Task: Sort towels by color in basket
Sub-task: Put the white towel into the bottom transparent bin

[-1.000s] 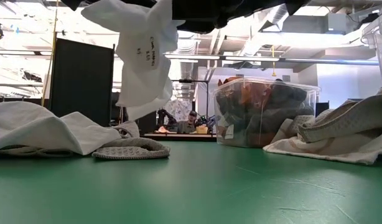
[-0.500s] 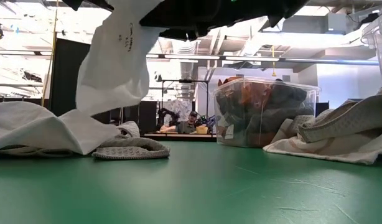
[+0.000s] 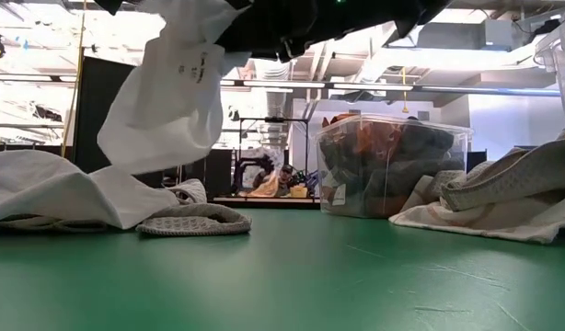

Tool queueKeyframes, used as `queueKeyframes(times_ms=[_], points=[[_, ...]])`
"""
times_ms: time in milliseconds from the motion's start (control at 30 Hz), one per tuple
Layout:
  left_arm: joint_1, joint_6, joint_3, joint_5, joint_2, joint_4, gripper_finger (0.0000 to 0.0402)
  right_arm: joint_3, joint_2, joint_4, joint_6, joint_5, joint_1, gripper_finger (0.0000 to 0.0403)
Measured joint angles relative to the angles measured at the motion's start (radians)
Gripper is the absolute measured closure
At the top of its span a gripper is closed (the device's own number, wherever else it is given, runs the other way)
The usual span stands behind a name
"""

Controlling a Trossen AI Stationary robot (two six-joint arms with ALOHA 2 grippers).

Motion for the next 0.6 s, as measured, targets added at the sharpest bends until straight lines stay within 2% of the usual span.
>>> queueKeyframes(times_ms=[67,233,333,600], points=[[0.0,0.0,0.0,0.002,0.0,-0.001,0.0379,0.0,-0.001,-0.017,0.002,0.0,0.0,0.0324],[-0.001,0.0,0.0,0.006,-0.022,-0.021,0.0327,0.006,-0.007,-0.055,0.004,0.016,0.0,0.0324],[-0.001,-0.009,0.0,0.005,-0.053,-0.055,0.0295,0.006,-0.036,-0.121,0.003,0.076,0.008,0.0325],[-0.044,-0.041,0.0,-0.029,-0.208,-0.208,0.0231,0.006,-0.226,-0.455,0.076,0.199,0.053,0.0325]])
